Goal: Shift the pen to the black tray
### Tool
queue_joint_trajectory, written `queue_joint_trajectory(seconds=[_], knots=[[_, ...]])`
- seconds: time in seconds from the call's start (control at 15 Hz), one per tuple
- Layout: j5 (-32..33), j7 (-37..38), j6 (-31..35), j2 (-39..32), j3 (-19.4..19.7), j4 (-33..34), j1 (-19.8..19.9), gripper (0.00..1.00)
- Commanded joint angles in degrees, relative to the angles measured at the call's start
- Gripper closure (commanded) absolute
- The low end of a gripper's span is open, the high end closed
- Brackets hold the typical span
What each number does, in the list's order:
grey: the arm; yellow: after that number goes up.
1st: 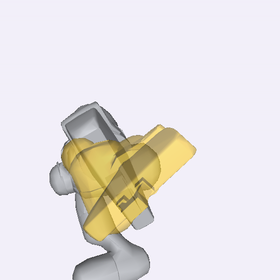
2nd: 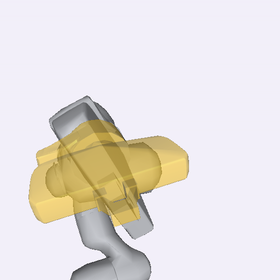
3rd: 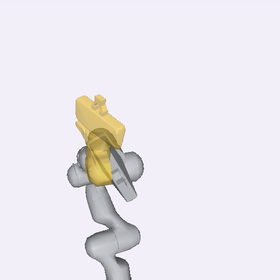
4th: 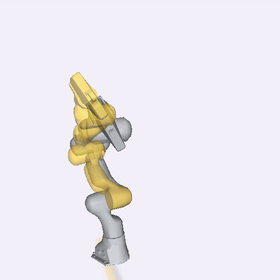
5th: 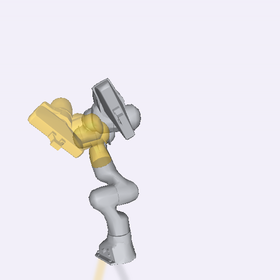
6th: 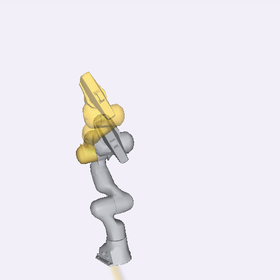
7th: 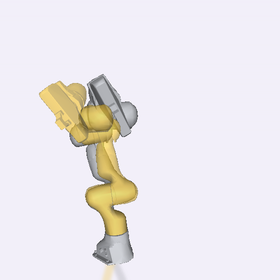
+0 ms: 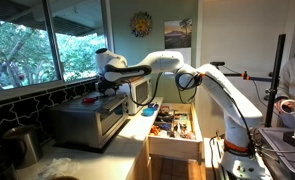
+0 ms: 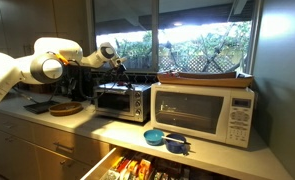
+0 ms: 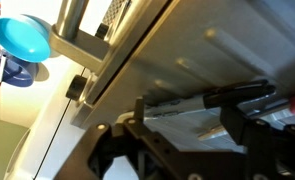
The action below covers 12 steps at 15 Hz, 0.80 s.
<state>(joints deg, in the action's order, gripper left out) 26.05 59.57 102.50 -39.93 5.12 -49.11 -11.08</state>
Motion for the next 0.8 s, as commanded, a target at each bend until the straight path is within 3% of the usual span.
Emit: queue_joint_trajectory(seconds=[0.0, 0.4, 0.73], knots=[[0.92, 1.32, -1.87, -2.42, 0.96, 3.49, -0.64, 0.55], [1.01, 2.30, -1.52, -3.21, 1.61, 4.48, -0.77, 0.99], [2.00, 0.47, 0.32, 1.56, 1.65, 1.63, -1.23, 0.96]])
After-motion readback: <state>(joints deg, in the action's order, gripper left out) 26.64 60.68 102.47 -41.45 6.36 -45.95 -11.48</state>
